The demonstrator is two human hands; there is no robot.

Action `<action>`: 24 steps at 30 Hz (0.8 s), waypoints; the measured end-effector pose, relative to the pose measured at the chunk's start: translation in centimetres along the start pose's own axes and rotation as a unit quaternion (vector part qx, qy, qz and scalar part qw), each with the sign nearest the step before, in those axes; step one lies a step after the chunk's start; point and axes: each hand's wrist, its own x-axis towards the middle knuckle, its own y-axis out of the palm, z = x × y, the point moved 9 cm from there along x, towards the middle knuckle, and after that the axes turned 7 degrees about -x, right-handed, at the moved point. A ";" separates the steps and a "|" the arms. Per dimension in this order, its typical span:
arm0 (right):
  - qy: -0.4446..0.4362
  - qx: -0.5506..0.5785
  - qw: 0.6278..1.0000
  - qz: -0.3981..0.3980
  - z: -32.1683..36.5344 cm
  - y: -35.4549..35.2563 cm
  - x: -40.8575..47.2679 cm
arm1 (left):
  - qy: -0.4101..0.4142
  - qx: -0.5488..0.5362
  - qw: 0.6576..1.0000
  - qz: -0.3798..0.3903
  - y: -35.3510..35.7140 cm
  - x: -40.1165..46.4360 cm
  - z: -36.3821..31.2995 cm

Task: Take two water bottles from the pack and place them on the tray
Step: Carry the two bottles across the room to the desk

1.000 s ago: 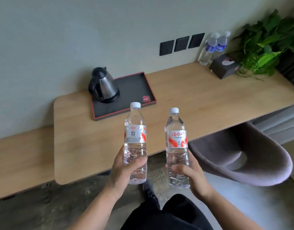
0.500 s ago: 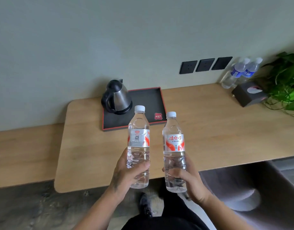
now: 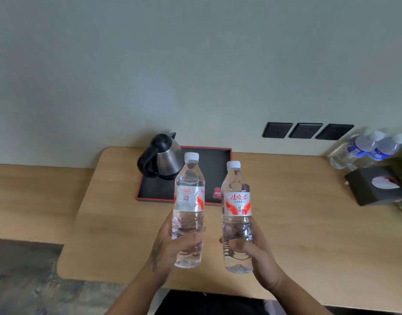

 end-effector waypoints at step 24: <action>-0.082 -0.254 0.963 0.024 12.4 -4.2 20.9 | 0.107 0.185 0.975 0.057 2.6 19.9 -15.3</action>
